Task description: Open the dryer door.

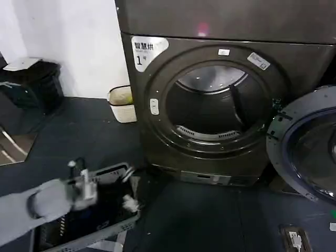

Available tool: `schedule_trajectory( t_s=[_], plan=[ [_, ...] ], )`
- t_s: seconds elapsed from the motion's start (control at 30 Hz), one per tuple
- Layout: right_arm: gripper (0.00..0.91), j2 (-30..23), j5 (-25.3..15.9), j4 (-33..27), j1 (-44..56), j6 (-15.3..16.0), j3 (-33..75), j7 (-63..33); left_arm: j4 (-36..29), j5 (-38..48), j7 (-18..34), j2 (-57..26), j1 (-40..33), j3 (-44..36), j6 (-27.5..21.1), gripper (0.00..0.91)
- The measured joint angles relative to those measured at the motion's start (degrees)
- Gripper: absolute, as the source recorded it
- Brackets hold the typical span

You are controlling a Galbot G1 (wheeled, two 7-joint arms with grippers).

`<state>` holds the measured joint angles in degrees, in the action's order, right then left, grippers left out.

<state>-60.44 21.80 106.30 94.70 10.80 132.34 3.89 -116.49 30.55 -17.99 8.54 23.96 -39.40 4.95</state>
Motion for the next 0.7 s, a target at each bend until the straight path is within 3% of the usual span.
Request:
schedule_trajectory(
  t_s=[0.27,0.5,0.7],
  plan=[
    [0.907,0.0,0.2,-0.9,-0.3,-0.3,-0.5,0.0,0.5,-7.1,-3.1,-9.2,6.3,3.4,-1.4,0.907],
    [0.907,0.6,1.2,-2.2,0.6,-0.3,0.3,0.2,2.7,-11.4,-3.8,-19.2,27.4,22.1,0.4,0.907],
    [0.907,0.9,2.3,-2.3,1.4,-0.3,0.9,0.4,4.5,-12.8,-4.3,-23.2,34.8,27.0,-0.1,0.907]
  ],
)
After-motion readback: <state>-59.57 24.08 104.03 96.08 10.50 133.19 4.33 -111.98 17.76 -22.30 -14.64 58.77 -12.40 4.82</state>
